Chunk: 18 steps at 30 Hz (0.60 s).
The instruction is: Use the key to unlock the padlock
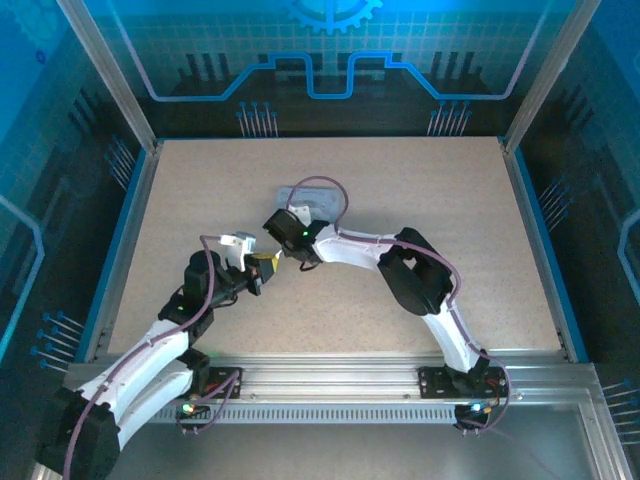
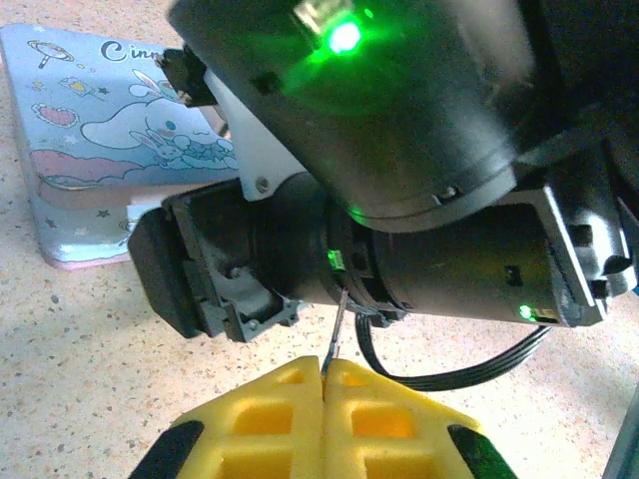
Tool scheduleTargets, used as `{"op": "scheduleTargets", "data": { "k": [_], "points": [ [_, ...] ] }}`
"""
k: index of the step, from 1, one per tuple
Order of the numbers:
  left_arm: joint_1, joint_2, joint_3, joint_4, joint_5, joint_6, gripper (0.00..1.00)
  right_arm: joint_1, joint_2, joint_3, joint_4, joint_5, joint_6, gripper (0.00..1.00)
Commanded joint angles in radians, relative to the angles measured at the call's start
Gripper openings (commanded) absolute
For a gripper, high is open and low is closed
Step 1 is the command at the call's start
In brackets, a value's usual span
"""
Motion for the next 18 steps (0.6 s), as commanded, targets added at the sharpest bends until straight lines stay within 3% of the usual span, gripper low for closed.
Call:
{"op": "scheduleTargets", "data": {
  "k": [1,18],
  "points": [
    [-0.003,-0.002,-0.016,0.000,0.019,0.021,0.00,-0.011,0.040,0.038,-0.006,0.054,0.023,0.51],
    [-0.003,0.006,-0.025,0.023,0.034,0.023,0.00,-0.058,0.153,0.149,-0.050,0.056,0.062,0.49]
  ]
}}
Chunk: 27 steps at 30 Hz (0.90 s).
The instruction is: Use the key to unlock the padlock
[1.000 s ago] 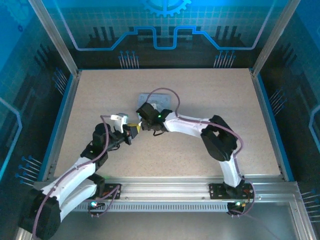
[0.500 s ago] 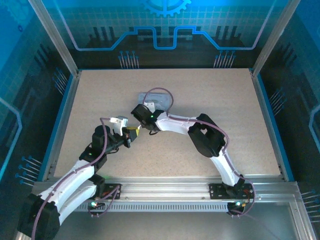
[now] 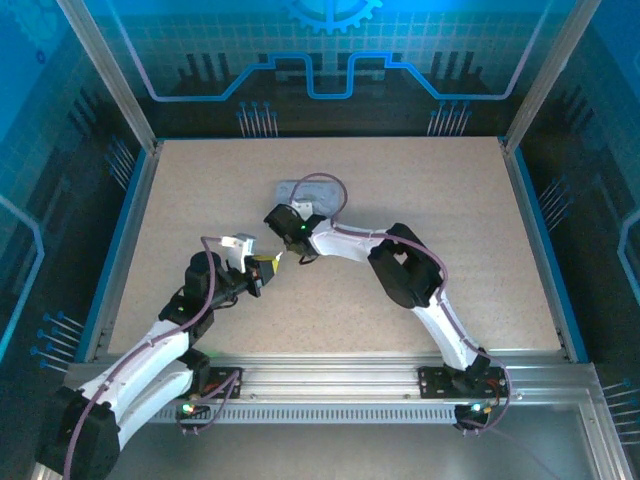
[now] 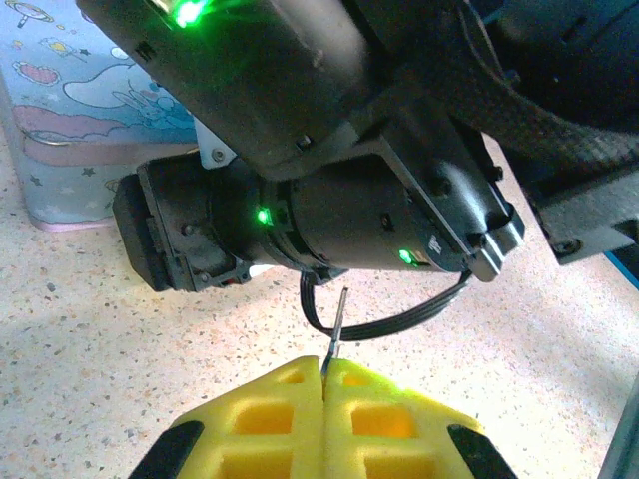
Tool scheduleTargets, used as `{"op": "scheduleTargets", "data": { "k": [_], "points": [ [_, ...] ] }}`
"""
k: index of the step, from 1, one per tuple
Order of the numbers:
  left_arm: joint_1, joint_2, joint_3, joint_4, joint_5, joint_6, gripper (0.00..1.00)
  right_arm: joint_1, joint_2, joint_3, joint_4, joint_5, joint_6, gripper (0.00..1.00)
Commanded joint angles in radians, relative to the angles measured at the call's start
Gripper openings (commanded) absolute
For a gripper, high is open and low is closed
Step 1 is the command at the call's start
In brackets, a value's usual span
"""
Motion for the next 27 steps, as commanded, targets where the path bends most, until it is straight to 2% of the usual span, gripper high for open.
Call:
{"op": "scheduleTargets", "data": {
  "k": [1,6,13,16,21,27],
  "points": [
    [-0.002,0.006,-0.013,0.021,0.028,0.023,0.00,-0.014,0.049,0.051,-0.027,0.043,0.032,0.49],
    [-0.002,0.009,-0.018,0.034,0.037,0.023,0.00,-0.023,0.074,0.084,-0.042,0.056,0.061,0.43],
    [-0.002,0.018,-0.020,0.039,0.048,0.024,0.00,-0.029,0.063,0.058,-0.011,0.067,0.076,0.19],
    [-0.004,0.016,-0.024,0.039,0.047,0.026,0.00,-0.030,0.038,0.030,0.002,0.065,0.068,0.12],
    [-0.004,0.025,-0.029,0.047,0.046,0.032,0.00,-0.036,-0.025,-0.011,0.005,0.001,0.025,0.08],
    [-0.004,0.031,-0.029,0.052,0.043,0.032,0.00,-0.064,-0.145,-0.080,-0.002,-0.164,-0.012,0.06]
  ]
}}
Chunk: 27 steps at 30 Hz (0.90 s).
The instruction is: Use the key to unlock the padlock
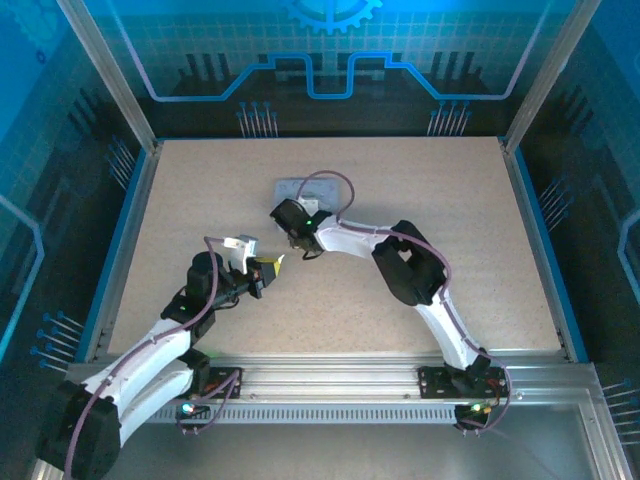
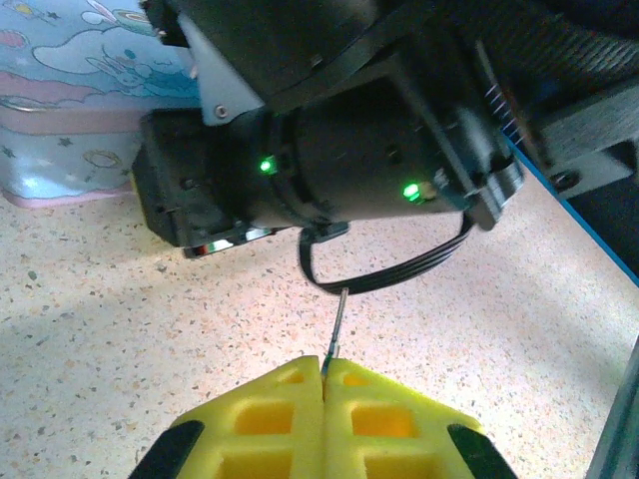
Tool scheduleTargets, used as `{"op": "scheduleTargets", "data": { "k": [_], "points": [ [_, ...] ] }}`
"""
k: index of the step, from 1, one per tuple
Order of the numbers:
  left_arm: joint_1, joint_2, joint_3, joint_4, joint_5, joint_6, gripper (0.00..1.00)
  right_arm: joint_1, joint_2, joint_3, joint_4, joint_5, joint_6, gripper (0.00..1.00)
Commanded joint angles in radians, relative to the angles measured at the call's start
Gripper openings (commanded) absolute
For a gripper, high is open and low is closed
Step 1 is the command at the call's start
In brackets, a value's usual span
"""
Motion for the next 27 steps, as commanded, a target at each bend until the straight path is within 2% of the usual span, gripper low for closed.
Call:
{"op": "scheduleTargets", "data": {
  "k": [1,10,18,27],
  "points": [
    [-0.004,0.003,-0.018,0.029,0.017,0.033,0.00,-0.027,-0.123,-0.043,-0.016,-0.115,-0.032,0.06],
    [-0.061,0.114,-0.030,0.149,-0.038,0.018,0.00,-0.093,-0.255,-0.145,0.016,-0.427,-0.011,0.05],
    [-0.086,0.293,-0.004,0.322,-0.064,0.003,0.00,-0.130,-0.330,-0.190,0.040,-0.589,0.008,0.05],
    [-0.086,0.507,-0.013,0.642,-0.053,0.018,0.00,-0.177,-0.405,-0.238,0.072,-0.750,0.041,0.05]
  ]
}}
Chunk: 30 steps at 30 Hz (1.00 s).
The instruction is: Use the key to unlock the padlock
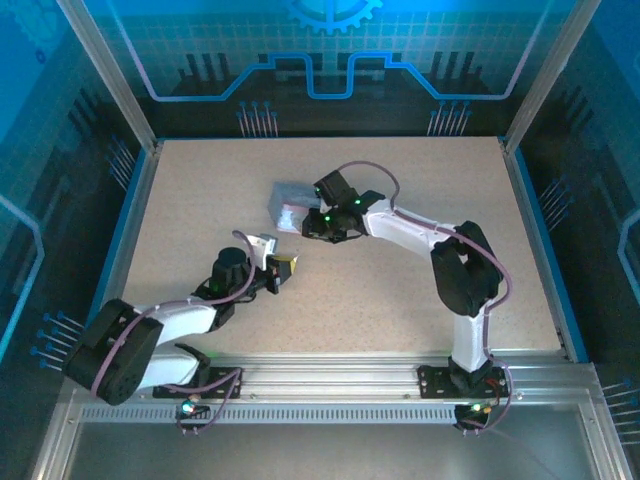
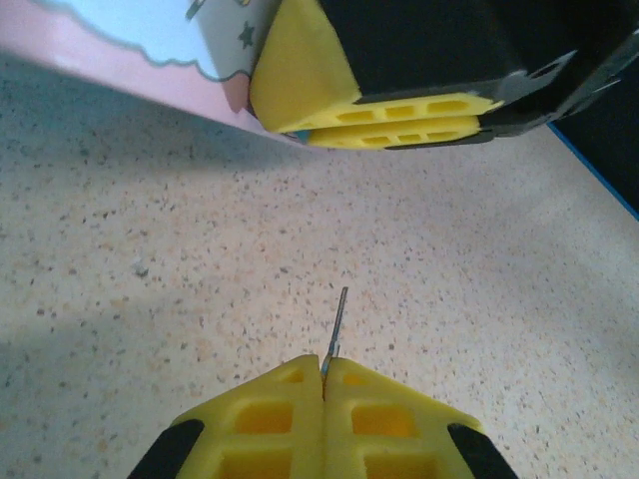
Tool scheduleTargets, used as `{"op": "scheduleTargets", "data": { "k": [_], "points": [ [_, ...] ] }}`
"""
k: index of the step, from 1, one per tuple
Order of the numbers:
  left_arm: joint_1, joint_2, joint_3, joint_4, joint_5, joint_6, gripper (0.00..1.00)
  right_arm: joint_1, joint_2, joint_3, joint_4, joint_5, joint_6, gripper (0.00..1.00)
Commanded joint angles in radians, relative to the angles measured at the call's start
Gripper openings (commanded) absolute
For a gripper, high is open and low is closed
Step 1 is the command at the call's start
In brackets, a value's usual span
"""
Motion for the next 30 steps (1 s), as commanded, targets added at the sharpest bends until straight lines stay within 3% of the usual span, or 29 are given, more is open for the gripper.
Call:
{"op": "scheduleTargets", "data": {
  "k": [1,12,30],
  "points": [
    [-0.008,0.049,-0.012,0.220,0.000,0.029,0.00,-0.025,-0.072,-0.017,0.056,-0.106,0.021,0.04],
    [0.001,0.293,-0.042,0.663,0.062,0.036,0.00,-0.049,-0.122,-0.038,0.028,-0.168,0.006,0.04],
    [0.121,0.379,0.058,0.665,0.295,-0.085,0.00,-0.060,-0.094,-0.035,0.063,-0.254,0.046,0.03]
  ]
}}
